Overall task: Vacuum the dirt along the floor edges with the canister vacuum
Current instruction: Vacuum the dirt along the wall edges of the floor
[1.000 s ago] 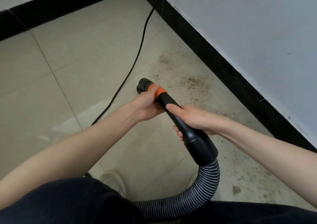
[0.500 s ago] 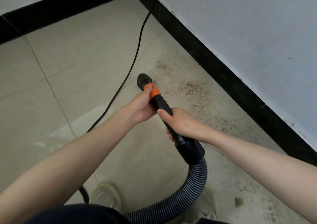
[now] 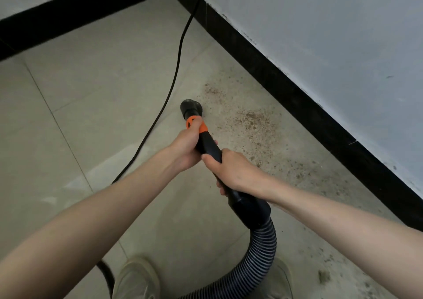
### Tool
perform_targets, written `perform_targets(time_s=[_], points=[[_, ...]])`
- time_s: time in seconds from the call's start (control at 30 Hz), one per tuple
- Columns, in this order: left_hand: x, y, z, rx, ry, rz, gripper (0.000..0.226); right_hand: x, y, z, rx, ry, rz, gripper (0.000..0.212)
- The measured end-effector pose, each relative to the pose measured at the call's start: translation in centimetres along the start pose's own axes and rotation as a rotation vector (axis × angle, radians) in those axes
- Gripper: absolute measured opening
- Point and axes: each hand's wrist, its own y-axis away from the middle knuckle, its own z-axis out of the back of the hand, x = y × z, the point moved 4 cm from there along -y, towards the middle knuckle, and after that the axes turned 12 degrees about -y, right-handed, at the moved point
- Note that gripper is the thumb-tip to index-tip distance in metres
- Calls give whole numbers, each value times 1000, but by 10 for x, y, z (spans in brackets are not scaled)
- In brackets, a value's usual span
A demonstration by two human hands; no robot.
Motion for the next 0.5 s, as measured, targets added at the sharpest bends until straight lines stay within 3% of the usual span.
perform_targets(time_s=[0.33, 0.5], points=[[0, -15, 21, -79, 12, -72, 32, 1, -20, -11, 35, 33, 17, 39], [-35, -33, 18, -80, -30, -104, 31, 21, -47, 0, -18, 34, 80, 37]])
